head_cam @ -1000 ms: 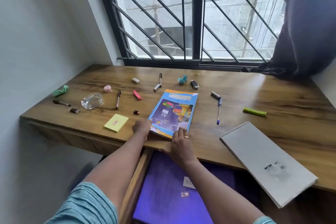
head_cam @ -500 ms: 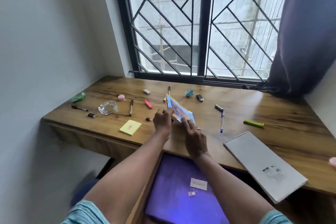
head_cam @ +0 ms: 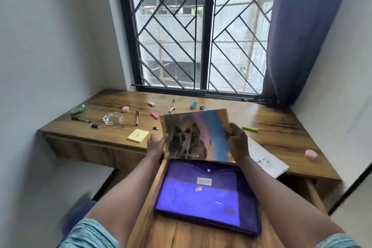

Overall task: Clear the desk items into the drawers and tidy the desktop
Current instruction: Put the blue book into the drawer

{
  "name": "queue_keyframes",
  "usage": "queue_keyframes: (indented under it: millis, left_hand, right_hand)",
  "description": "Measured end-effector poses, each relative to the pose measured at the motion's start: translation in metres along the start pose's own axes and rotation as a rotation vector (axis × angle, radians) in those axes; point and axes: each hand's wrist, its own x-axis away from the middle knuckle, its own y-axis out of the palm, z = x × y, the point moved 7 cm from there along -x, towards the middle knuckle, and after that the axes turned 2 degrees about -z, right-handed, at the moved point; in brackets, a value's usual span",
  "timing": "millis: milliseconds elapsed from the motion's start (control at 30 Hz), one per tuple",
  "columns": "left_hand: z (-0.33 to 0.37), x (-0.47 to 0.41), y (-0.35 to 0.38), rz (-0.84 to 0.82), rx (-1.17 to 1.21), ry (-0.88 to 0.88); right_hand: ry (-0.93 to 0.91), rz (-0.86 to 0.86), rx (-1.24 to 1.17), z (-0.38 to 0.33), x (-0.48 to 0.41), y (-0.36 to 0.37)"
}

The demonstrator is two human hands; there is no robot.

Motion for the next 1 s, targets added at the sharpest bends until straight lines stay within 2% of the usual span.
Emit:
queue_keyframes:
  millis: [167,333,433,633,833,933,1000]
  left_hand:
    - [-0.046,0.035,0.02,-0.203,-0.107,-0.048]
    - [-0.123,0.066,0.05,-0.309,-0.165,-0.129]
    - [-0.14,0.113,0.067,-0.356,-0.213,-0.145]
    - [-0.193,0.162,0.104,-0.477,-0.398,-0.313]
    - [-0.201,0.182,0.137,-0.506,-0.713,-0.276]
    - [-0.209,0.182,0.153,-0.519,-0.816,-0.266]
    - [-0.207,0.184,0.158,-0.462,-0.901,-0.234]
  right_hand:
    - [0.333,-0.099,-0.319,0.055,0.061,-0.029]
    - [0.591,-0.066,-0.423,0.116,0.143,-0.056]
    - [0.7,-0.04,-0.31,0.154,0.185,-0.077]
    - [0.85,-0.047,-0.072,0.216,0.24,-0.111]
    - [0.977,-0.064,0.1,0.241,0.269,-0.133]
    - [1.006,-0.105,0.284,0.259,0.268,-0.142]
    - [1.013,-0.094,0.436,0.265,0.266,-0.151]
